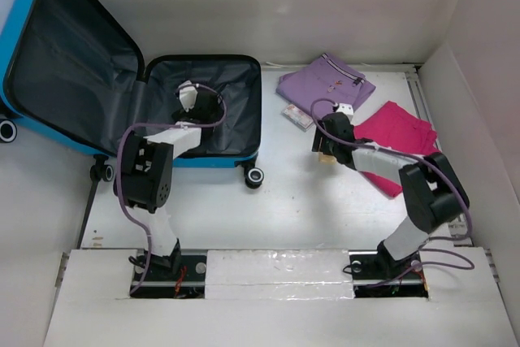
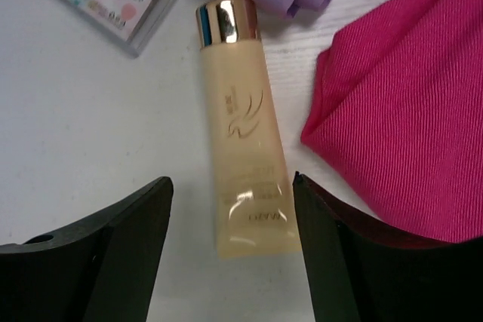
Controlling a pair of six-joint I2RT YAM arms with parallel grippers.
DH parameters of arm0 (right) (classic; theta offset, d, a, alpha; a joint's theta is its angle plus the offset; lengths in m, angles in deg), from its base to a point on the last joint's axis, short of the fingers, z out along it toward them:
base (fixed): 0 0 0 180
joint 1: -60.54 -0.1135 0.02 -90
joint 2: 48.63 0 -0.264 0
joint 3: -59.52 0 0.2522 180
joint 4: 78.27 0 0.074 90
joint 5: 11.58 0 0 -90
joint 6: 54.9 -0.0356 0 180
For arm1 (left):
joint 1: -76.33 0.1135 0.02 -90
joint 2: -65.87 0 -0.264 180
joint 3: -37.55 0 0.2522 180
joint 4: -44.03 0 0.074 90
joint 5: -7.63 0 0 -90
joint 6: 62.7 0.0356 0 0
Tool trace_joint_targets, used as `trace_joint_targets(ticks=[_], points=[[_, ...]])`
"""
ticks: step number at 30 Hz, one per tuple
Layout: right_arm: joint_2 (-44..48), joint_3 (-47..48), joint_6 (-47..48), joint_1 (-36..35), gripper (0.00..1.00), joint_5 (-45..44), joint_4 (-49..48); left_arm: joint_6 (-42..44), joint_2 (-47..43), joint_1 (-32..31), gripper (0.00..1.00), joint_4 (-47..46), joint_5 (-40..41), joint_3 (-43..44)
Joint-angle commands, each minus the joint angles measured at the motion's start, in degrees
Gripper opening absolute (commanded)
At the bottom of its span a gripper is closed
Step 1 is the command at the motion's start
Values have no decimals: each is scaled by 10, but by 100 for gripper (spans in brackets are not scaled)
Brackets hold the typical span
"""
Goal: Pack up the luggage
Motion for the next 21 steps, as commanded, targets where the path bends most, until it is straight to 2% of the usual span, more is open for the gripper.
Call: trace_joint_targets(ticks=[1,4,6,9,12,16,21], points=[[-28,62,10,6,71,-44,-54,-26,-98,-3,98,-43,-12,-49],[-50,79,16,13,67,-59,-49,-38,-170,-3,99,-99,-35,-127],[-62,84,16,34,67,-30,-49,-38,-254,-27,99,-155,-35,-196],[-105,123,16,40,66,7,-36,-32,-346,-41,99,-179,-71,-250],[-124,151,16,40,60,0,-8,-26,-420,-41,99,-201,-122,-282],[-135,163,-1,40,60,12,9,-15,-475,-41,99,-202,-179,-307],[-158,185,-15,40,54,62,21,-9,-480,-41,99,-223,-261,-313]])
